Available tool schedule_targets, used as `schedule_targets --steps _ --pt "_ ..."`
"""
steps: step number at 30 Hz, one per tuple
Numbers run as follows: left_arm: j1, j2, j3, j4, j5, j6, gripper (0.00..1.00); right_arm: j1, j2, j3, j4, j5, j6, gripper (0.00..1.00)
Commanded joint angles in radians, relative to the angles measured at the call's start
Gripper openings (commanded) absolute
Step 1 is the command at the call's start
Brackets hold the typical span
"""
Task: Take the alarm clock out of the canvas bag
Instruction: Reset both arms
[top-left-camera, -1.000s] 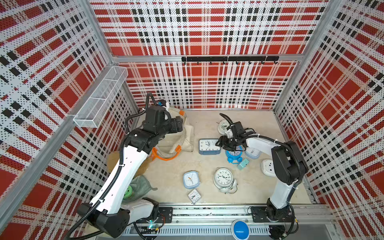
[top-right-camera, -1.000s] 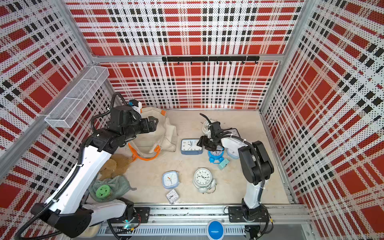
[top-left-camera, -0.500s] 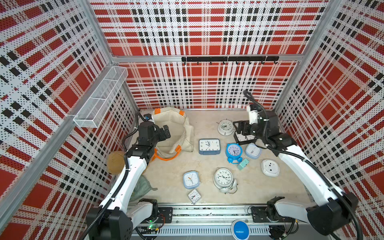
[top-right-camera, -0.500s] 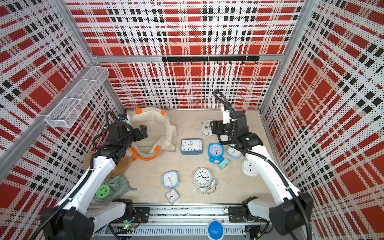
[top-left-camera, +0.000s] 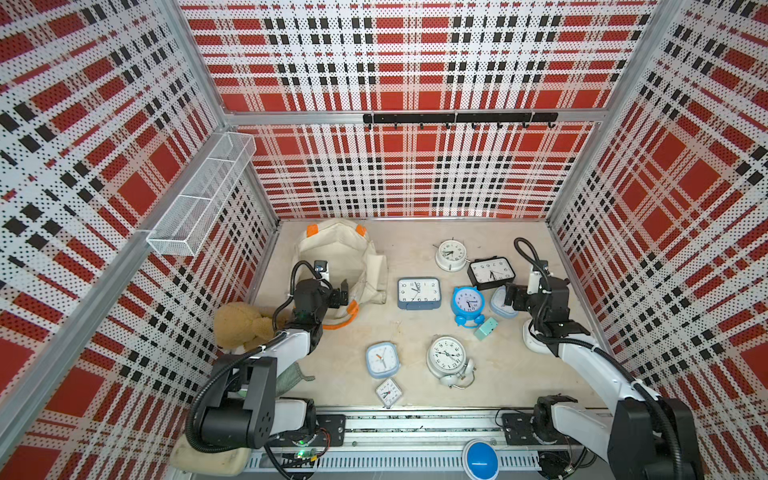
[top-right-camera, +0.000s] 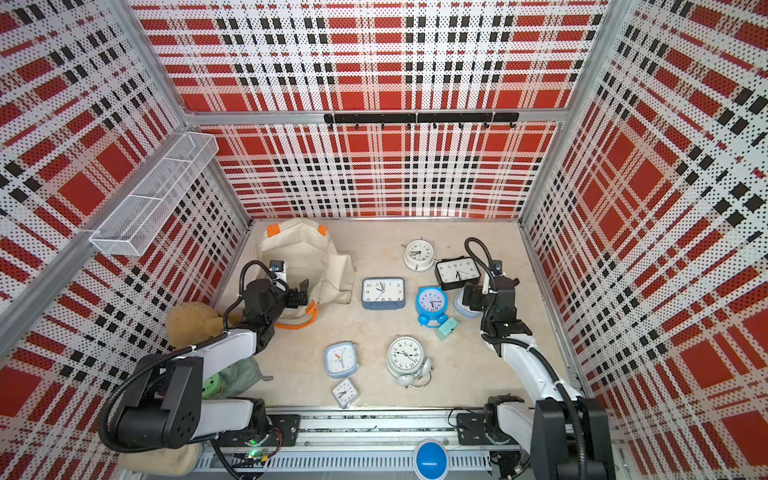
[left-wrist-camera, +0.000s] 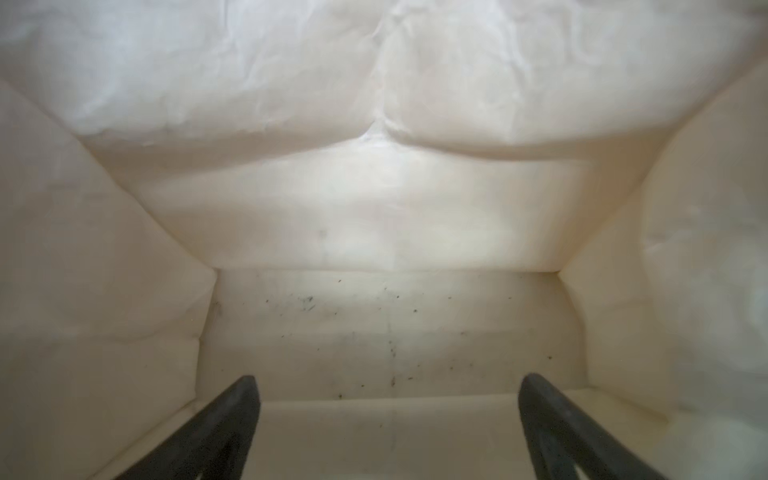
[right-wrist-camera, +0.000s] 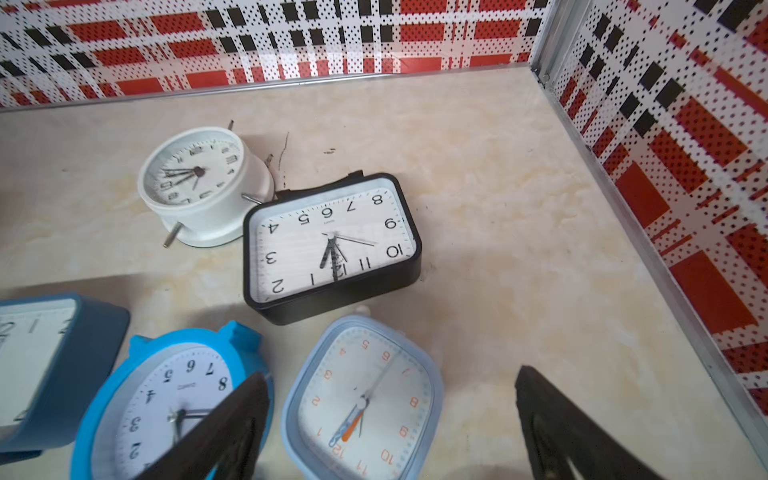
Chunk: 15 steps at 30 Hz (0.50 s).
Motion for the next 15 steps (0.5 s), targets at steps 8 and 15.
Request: schedule_targets --steps 8,15 --pt "0.023 0.179 -0.011 0.302 0.059 0.030 1.00 -0.007 0.309 -0.025 0.542 -0.015 -0.115 1.00" --pt "0.021 0.218 -0.026 0.398 0.024 0.008 0.99 -0.018 0.443 -0.073 0.756 -0.026 -0.111 1.00"
